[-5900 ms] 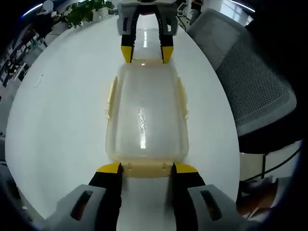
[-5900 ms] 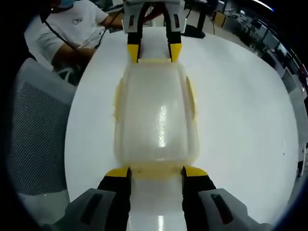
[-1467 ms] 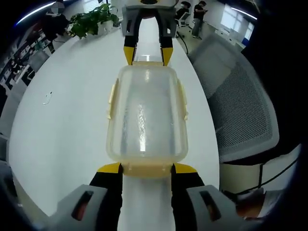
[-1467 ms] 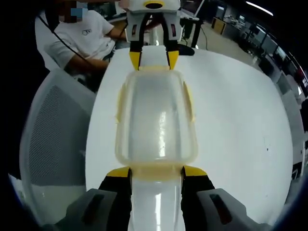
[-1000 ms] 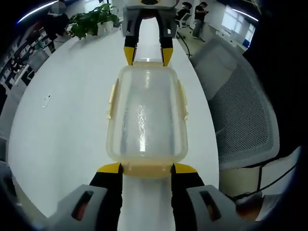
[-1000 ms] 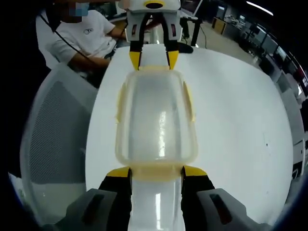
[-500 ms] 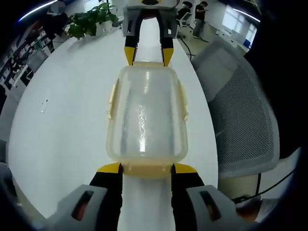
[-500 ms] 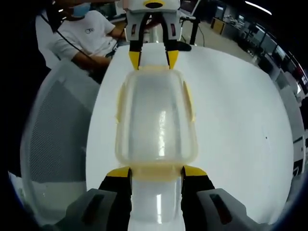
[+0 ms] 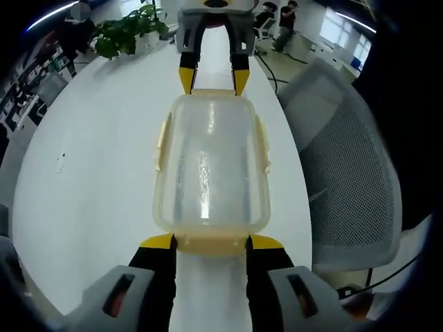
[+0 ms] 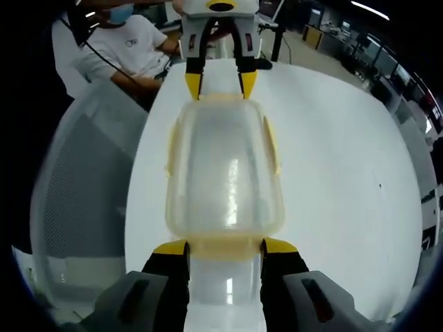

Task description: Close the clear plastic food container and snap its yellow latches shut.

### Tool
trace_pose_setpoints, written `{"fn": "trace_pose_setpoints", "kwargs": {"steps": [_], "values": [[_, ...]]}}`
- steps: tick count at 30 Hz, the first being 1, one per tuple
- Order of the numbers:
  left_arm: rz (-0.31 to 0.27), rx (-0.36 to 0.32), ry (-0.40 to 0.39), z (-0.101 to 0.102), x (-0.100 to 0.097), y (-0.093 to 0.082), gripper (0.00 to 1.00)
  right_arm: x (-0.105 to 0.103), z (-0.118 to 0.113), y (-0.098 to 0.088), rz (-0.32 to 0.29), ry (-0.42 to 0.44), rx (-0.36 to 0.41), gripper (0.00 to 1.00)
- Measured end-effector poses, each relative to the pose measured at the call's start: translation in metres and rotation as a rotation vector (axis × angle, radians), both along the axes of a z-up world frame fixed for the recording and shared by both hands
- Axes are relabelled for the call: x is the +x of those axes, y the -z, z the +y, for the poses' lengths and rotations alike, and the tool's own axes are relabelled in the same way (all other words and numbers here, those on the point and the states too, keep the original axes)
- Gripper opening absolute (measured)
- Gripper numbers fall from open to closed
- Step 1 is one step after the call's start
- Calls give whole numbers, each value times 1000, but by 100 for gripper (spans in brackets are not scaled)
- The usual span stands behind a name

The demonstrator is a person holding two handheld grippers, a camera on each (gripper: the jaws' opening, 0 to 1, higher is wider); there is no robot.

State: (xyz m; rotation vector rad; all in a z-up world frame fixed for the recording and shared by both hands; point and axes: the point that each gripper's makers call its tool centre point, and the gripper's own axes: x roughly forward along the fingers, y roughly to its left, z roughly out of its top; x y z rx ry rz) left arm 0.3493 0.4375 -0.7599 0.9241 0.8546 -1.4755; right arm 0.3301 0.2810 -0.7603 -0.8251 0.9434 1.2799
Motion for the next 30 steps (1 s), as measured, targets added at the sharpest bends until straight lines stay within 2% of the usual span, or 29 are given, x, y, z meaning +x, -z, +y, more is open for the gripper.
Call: {"fn": "trace_pose_setpoints", "kwargs": {"steps": [30], "values": [[17, 14, 14, -57, -1, 4, 38, -4, -57, 5, 8, 16, 6, 39]]}}
